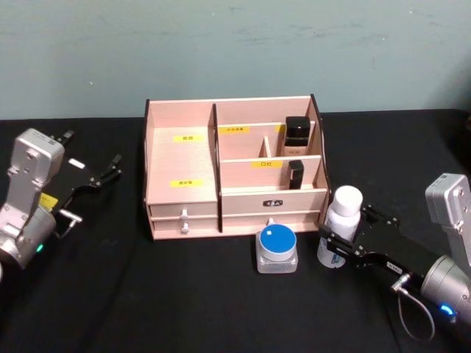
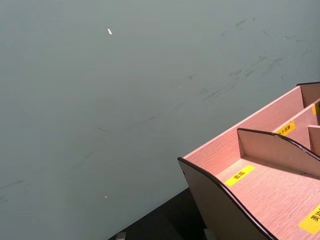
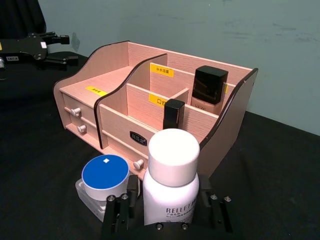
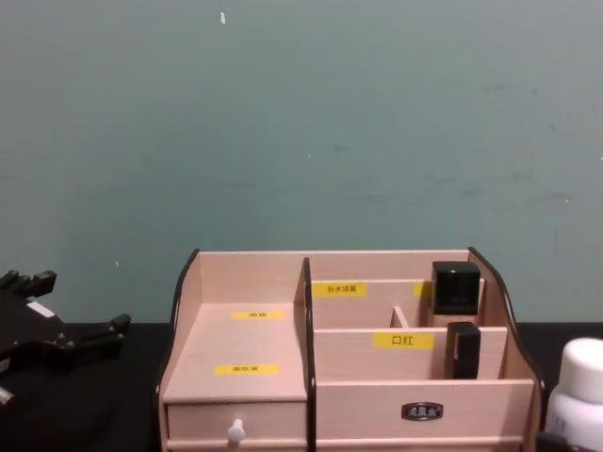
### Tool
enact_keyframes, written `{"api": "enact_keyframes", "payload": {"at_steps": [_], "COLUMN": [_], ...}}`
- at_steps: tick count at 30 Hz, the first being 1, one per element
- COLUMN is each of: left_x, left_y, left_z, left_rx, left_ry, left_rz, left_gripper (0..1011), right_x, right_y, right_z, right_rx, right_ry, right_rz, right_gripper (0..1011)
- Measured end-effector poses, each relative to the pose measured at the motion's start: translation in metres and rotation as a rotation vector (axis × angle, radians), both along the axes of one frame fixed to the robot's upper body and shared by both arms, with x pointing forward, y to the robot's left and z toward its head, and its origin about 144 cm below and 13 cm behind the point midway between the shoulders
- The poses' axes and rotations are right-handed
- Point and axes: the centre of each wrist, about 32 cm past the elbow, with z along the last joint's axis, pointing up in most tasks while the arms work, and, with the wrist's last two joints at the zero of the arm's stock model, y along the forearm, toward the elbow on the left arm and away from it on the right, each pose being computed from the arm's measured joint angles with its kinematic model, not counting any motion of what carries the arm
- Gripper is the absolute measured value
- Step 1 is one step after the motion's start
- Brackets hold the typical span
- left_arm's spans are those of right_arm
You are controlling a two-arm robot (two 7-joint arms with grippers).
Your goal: Pick up the facial cleanser and watermelon frost from the table and place them into the tiered storage box.
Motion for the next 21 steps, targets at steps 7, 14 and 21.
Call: {"api": "enact_keyframes", "payload": {"at_steps": [7, 14, 21], "left_x": [0.0, 0.0, 0.0], "left_y": [0.0, 0.0, 0.0], "left_z": [0.0, 0.0, 0.0], "left_rx": [0.0, 0.0, 0.0], "left_ry": [0.0, 0.0, 0.0], "left_rz": [0.0, 0.0, 0.0], "left_gripper": [1001, 1001, 1001], "right_x": [-0.0001, -0.0002, 0.0], "right_y": [-0.0001, -0.0001, -0.0003], "right_z": [0.0001, 0.0, 0.0011], "right_rx": [0.001, 0.001, 0.009], "right_ry": [0.0, 0.0, -0.005], "right_rz": [0.0, 0.0, 0.012], "right_gripper": [593, 593, 593]}}
